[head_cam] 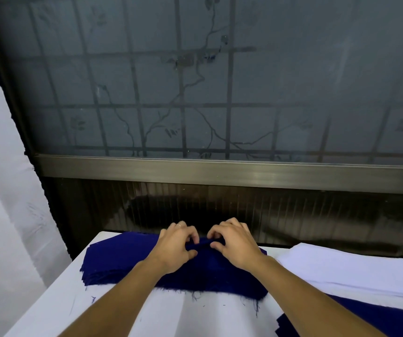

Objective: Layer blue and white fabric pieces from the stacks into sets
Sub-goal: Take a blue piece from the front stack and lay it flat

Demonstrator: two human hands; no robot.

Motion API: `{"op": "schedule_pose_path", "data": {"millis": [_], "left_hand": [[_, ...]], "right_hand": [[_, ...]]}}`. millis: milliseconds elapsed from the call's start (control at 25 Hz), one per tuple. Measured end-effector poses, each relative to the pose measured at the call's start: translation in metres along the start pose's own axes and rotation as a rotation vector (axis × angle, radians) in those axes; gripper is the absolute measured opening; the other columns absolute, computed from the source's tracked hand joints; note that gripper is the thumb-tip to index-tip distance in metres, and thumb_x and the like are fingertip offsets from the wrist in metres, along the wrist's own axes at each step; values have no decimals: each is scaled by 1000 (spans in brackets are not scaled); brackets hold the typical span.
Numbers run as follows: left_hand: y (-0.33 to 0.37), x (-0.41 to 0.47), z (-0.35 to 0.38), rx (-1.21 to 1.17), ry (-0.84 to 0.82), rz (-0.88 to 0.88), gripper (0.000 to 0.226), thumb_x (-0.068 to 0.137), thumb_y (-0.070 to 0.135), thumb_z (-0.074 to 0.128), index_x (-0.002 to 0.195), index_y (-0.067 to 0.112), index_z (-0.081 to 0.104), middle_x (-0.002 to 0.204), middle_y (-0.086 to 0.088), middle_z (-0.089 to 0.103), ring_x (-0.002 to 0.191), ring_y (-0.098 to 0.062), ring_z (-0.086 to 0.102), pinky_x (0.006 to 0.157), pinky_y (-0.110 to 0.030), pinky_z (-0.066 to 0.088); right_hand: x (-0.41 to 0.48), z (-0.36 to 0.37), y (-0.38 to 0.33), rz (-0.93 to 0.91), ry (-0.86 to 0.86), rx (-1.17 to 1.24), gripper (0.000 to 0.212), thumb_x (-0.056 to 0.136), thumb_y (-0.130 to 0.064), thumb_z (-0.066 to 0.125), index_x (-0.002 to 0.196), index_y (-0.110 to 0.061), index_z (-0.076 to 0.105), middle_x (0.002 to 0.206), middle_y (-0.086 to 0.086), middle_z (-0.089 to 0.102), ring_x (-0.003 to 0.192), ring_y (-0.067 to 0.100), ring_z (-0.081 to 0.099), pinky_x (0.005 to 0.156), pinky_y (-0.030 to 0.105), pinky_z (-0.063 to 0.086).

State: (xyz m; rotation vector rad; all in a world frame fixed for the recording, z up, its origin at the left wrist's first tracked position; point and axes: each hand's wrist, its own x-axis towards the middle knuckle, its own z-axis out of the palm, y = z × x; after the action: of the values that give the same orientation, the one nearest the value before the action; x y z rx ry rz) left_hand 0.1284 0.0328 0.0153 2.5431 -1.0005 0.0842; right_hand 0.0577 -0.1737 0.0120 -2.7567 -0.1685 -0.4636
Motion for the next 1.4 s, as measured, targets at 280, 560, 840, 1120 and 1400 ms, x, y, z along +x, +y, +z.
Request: {"op": "schedule_pose_path", "data": {"millis": [280, 560, 840, 1120, 1400], "left_hand": [[-9, -3, -8, -35, -89, -76, 36, 88, 43, 72, 90, 52, 38, 98, 16, 52, 103, -11, 42, 91, -34, 40], [-35, -15, -49, 171, 37, -118, 27, 90, 62, 62, 109, 43, 58, 105, 19, 58, 111, -6, 47, 107, -38, 26], [-54, -38, -75, 119, 68, -180, 19, 97, 54, 56, 86, 41, 65, 87, 19, 66, 100, -6, 56, 109, -37, 25], [-41, -33, -80, 171, 39, -164, 13, 101, 47, 55, 105, 41, 66, 104, 16, 70, 102, -7, 62, 110, -42, 37], [-58, -55, -100, 148, -35, -304, 31, 96, 39, 65, 126, 30, 65, 121, 8, 69, 113, -13, 62, 108, -41, 45]], "right_hand": [[-12, -3, 7, 27, 41, 10, 13, 97, -37, 63, 110, -37, 58, 107, -17, 62, 107, 4, 51, 110, 30, 31], [-20, -17, 19, 110, -6, -17, 25, 100, -42, 58, 123, -35, 63, 109, -16, 58, 109, 8, 52, 108, 34, 31], [-29, -32, 17, 196, 15, 149, 9, 99, -36, 62, 107, -38, 63, 102, -17, 64, 102, 6, 56, 100, 36, 35], [-35, -44, 16, 270, 177, 297, 6, 99, -31, 63, 96, -28, 67, 86, -11, 72, 83, 6, 67, 79, 35, 57], [-45, -59, 34, 373, 275, 408, 12, 100, -26, 62, 91, -33, 66, 88, -13, 70, 88, 7, 66, 71, 23, 51]]}}
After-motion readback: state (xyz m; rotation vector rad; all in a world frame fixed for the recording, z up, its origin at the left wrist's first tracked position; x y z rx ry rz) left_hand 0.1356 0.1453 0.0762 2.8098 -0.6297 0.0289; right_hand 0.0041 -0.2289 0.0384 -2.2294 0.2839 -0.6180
